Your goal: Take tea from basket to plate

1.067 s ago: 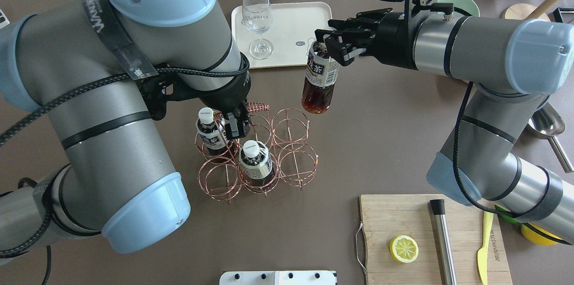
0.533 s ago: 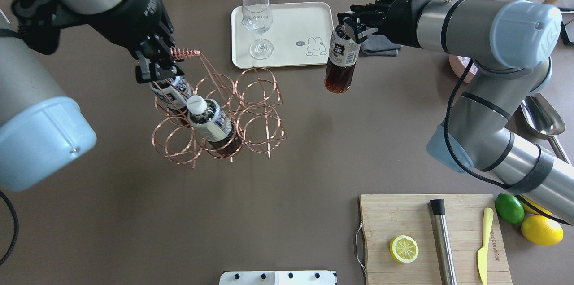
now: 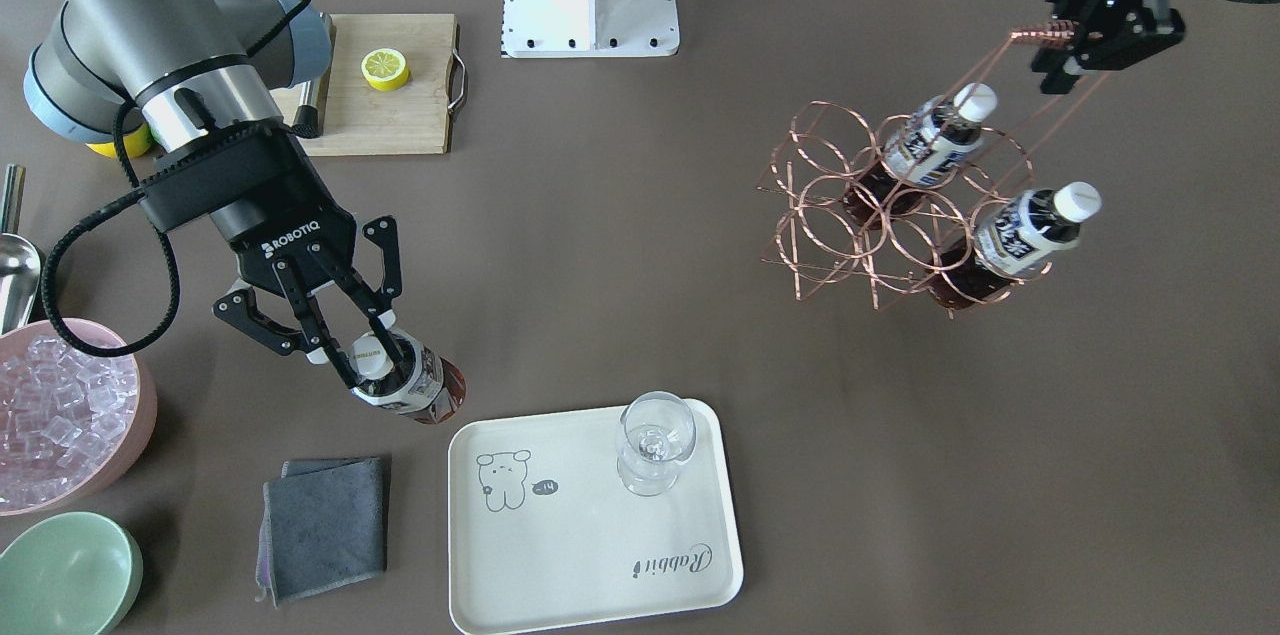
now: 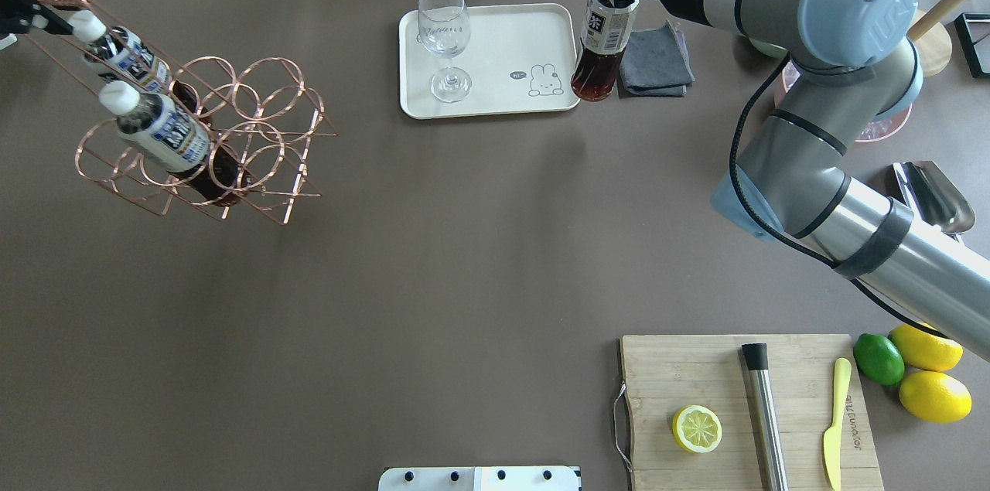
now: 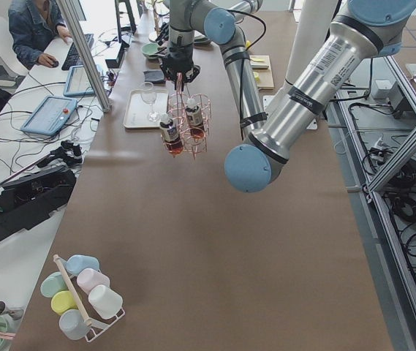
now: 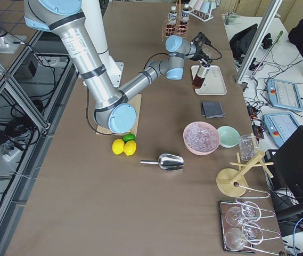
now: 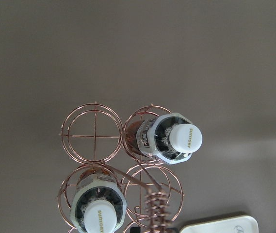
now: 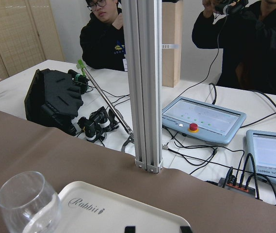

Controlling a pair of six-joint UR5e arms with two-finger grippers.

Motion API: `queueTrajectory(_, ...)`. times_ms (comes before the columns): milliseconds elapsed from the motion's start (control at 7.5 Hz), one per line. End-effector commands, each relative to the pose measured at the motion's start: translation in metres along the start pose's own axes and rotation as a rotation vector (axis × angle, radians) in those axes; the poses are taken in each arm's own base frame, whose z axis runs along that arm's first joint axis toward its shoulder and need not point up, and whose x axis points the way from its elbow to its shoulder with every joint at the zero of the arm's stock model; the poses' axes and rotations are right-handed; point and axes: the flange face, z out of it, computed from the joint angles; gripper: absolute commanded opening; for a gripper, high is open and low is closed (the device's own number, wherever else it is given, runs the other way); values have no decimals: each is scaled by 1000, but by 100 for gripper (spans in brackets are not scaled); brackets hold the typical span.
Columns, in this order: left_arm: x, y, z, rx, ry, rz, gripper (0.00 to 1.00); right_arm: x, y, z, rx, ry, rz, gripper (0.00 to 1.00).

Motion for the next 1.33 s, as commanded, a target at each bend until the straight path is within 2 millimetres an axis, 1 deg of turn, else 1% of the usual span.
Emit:
queueTrajectory(0,48,-145,9,85,-60,199,0,1,-20,46,47,99,62,0)
queueTrajectory(133,45,-200,36,69,-124,261,0,4,-20,64,75,115,81,0)
queueTrajectory(267,53,-224,57,70,-152,252,0,-5,-13,82,112,135,103,0)
queueTrajectory(400,75,-265,83,75,-157,219,0,-16,-6,90,130,150,101,0)
queueTrajectory(533,93,-288,104,75,-161,203,0,-26,4,96,141,167,97,0)
queueTrajectory(667,101,-292,109,80,-167,196,0,-37,16,107,167,188,94,0)
queueTrajectory(800,107,-300,117,83,-151,206,0,-39,27,114,167,194,91,0)
queueTrajectory(933,121,-308,126,86,-140,171,0,-46,34,118,173,206,88,0)
queueTrajectory(1067,138,-302,131,92,-128,70,0,-47,36,119,173,210,87,0)
queueTrajectory(1200,149,-302,151,95,-131,22,0,-53,45,123,178,227,82,0)
